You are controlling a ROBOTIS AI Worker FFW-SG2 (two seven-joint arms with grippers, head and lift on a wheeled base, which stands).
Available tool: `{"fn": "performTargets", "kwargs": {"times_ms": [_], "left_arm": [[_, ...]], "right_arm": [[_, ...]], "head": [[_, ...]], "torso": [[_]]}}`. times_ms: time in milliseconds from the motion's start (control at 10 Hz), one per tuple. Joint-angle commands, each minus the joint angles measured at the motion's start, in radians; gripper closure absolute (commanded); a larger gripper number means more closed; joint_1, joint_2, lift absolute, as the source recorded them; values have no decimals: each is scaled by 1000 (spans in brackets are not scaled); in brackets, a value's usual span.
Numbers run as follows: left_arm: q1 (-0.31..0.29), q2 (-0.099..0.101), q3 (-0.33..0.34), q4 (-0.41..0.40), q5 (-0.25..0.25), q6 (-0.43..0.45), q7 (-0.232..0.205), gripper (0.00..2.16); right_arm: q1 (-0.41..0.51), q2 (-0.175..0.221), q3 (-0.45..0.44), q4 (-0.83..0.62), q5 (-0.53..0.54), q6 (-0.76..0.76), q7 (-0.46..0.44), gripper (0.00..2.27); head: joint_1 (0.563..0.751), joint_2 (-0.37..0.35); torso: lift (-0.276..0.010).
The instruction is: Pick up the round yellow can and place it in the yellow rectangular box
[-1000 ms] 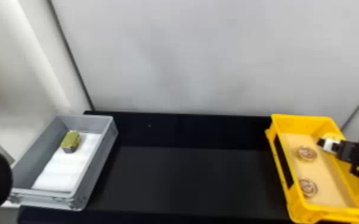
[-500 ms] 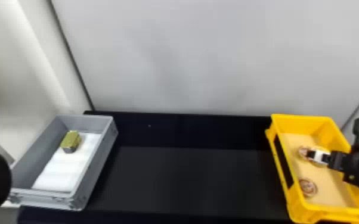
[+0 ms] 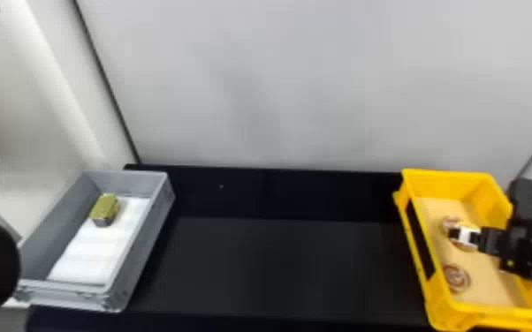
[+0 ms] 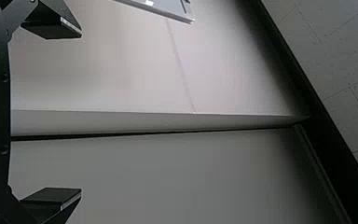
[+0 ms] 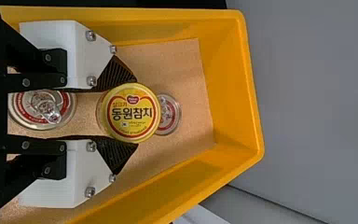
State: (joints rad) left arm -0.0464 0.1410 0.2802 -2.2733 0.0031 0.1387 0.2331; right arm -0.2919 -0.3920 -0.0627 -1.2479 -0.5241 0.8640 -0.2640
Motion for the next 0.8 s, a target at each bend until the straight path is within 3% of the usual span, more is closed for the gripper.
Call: {"fn": "performTargets", "kwargs": {"times_ms": [0,200,700], "left_arm": [[-3,2,-1,1,0,-4,0,81],[-3,3,-2,1,-2,-4,0,75],[-4,3,-4,1,-3,-5,0,75]], "right_arm": [[-3,2,15,51,7,-34,25,817],[-3,7,18,67,7,-52,34,817],[-1,7,21,54,13,-89,45,384]], "head": [[694,54],[694,54],[694,54]], "torso": [[-3],[-3],[-3]]}}
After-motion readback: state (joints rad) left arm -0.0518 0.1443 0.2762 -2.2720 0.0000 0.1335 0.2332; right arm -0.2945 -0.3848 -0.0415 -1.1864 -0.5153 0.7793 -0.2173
